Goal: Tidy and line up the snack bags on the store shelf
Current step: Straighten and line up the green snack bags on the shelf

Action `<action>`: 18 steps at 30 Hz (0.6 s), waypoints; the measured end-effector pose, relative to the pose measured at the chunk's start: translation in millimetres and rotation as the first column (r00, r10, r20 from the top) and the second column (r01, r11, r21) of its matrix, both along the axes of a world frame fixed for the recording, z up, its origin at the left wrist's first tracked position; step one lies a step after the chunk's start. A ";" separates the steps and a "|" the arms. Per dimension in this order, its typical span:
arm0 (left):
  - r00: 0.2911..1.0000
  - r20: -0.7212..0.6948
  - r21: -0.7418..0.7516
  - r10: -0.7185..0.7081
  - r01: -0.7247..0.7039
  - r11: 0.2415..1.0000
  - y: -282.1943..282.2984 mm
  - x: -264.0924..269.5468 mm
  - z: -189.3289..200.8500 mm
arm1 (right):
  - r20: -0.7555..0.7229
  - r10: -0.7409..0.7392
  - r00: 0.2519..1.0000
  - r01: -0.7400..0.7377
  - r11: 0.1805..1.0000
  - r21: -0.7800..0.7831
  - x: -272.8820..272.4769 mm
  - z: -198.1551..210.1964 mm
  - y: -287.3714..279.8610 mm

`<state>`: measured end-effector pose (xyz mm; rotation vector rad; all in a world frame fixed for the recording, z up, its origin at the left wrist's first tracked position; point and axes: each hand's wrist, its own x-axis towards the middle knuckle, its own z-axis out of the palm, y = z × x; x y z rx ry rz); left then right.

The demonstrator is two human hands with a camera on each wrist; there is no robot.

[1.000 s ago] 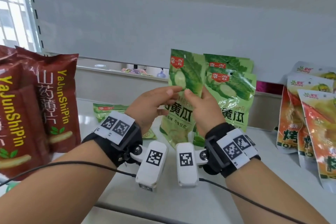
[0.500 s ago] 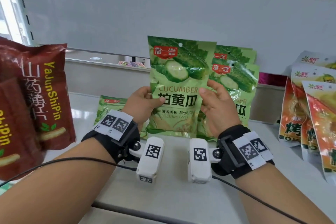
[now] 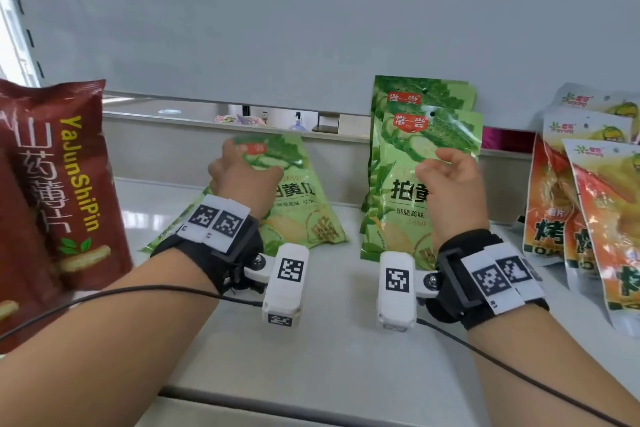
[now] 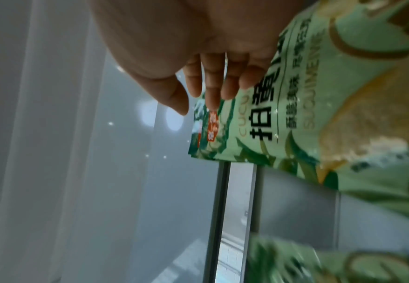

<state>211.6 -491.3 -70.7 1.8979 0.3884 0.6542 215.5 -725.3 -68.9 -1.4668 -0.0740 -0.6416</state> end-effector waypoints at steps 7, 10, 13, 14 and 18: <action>0.945 0.221 0.049 -0.240 0.234 0.971 -34.9 -4.1 5.4 | -0.117 -0.275 0.954 0.270 0.961 -0.061 17.0 -2.5 -34.2; 0.911 0.160 0.032 -0.381 0.381 0.924 -50.8 0.4 0.0 | -0.191 -0.315 0.930 0.305 0.949 -0.080 22.7 -6.7 -42.6; 0.892 0.107 -0.029 -0.440 0.445 0.895 -62.6 6.5 -4.2 | -0.208 -0.278 0.938 0.270 0.960 -0.069 25.3 -10.0 -47.8; 0.887 0.094 -0.051 -0.452 0.458 0.887 -66.0 8.7 -5.4 | -0.208 -0.274 0.939 0.265 0.962 -0.073 25.2 -10.2 -48.5; 0.874 0.069 -0.109 -0.482 0.487 0.867 -80.7 15.6 -6.7 | -0.179 -0.247 0.952 0.237 0.969 -0.074 22.5 -8.0 -47.8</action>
